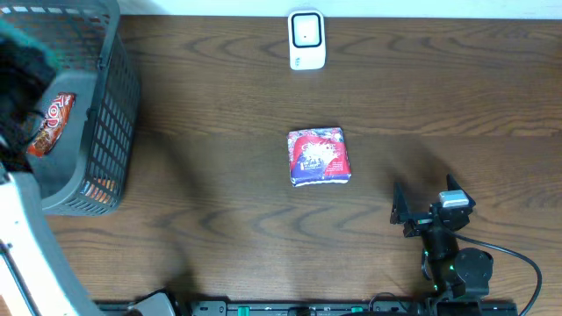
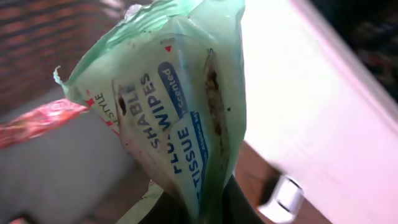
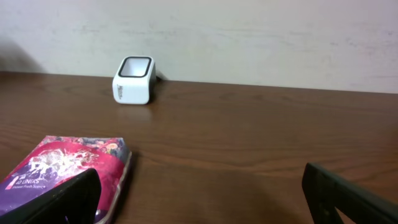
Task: Scan the item barcode
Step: 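Grasp the green wipes pack and set it beside the red-purple package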
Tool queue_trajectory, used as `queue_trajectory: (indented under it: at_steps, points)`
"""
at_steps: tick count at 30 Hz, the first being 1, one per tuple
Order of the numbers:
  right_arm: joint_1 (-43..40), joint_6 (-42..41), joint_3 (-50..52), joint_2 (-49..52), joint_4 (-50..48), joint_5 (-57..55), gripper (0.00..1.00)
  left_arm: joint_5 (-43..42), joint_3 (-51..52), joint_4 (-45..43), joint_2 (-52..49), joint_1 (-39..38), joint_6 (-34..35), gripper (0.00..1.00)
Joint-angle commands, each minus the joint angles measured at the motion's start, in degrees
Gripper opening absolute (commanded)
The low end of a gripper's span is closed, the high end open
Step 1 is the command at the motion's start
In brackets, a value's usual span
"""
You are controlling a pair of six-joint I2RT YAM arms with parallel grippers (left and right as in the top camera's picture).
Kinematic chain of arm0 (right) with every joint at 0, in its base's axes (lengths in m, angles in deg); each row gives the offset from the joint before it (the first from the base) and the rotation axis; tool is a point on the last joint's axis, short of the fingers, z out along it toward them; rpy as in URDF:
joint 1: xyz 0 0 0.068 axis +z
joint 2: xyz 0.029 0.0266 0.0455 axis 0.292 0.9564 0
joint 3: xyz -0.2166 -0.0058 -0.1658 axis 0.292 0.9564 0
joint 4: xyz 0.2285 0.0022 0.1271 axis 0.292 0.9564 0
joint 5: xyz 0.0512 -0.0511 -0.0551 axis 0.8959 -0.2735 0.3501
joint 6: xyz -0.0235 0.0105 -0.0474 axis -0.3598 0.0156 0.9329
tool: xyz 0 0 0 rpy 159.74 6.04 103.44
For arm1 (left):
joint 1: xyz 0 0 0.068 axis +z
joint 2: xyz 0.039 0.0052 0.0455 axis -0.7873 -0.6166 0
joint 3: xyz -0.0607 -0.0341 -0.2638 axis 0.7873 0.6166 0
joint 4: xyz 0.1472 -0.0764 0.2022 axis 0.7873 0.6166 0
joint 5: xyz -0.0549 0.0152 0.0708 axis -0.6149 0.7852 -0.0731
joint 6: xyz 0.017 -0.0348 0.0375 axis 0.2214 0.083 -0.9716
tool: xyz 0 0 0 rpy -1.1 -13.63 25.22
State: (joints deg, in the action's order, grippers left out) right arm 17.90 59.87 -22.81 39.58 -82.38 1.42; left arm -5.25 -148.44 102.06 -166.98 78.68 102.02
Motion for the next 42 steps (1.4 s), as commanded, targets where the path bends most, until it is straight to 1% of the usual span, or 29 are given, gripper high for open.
queue_trajectory:
  at_steps: [1,3,6,7,10,11,12,18,24,26,27,29,30,32,36,40,42]
  points:
    - [-0.1,-0.8,0.1,-0.2,0.2,-0.1,0.99,-2.8,-0.7,-0.8,3.8,-5.7,-1.3,0.07]
    - [-0.1,-0.8,0.1,-0.2,0.2,-0.1,0.99,-3.0,-0.6,-0.3,4.4,-9.8,-2.8,0.07]
    - [-0.1,-0.8,0.1,-0.2,0.2,-0.1,0.99,-3.6,-0.3,0.1,4.3,-18.0,-6.9,0.07]
    - [-0.1,-0.8,0.1,-0.2,0.2,-0.1,0.99,-3.6,0.3,0.3,3.9,-24.0,-10.0,0.07]
    - [-0.1,-0.8,0.1,-0.2,0.2,-0.1,0.99,-3.4,1.7,0.3,2.4,-32.6,-14.2,0.08]
    - [-0.1,-0.8,0.1,-0.2,0.2,-0.1,0.99,-1.2,2.5,0.5,0.6,-37.6,-15.0,0.07]
    - [-0.1,-0.8,0.1,-0.2,0.2,-0.1,0.99,0.8,2.8,1.1,-0.6,-40.0,-15.0,0.07]
    - [-0.1,-0.8,0.1,-0.2,0.2,-0.1,0.99,9.9,3.0,6.2,-11.1,-49.4,-14.9,0.08]
    - [-0.1,-0.8,0.1,-0.2,0.2,-0.1,0.99,12.8,3.0,11.2,-22.9,-52.5,-13.9,0.09]
    - [-0.1,-0.8,0.1,-0.2,0.2,-0.1,0.99,12.8,3.0,12.8,-26.6,-52.6,-12.0,0.17]
    - [-0.1,-0.8,0.1,-0.2,0.2,-0.1,0.99,12.8,3.0,13.5,-27.9,-52.6,-11.2,0.17]
    - [-0.1,-0.8,0.1,-0.2,0.2,-0.1,0.99,12.8,3.0,14.7,-30.4,-52.6,-10.4,0.33]
    - [-0.1,-0.8,0.1,-0.2,0.2,-0.1,0.99,12.8,3.0,15.1,-31.4,-52.6,-10.4,0.43]
    - [-0.1,-0.8,0.1,-0.2,0.2,-0.1,0.99,12.8,3.0,15.6,-32.3,-52.6,-10.4,0.79]
    - [-0.1,-0.8,0.1,-0.2,0.2,-0.1,0.99,12.8,2.3,15.6,-31.6,-52.4,-10.4,0.85]
    - [-0.1,-0.8,0.1,-0.2,0.2,-0.1,0.99,12.8,-0.5,16.5,-27.8,-51.1,-10.4,0.86]
    - [-0.1,-0.8,0.1,-0.2,0.2,-0.1,0.99,12.9,-2.0,16.3,-23.9,-49.3,-10.4,0.86]
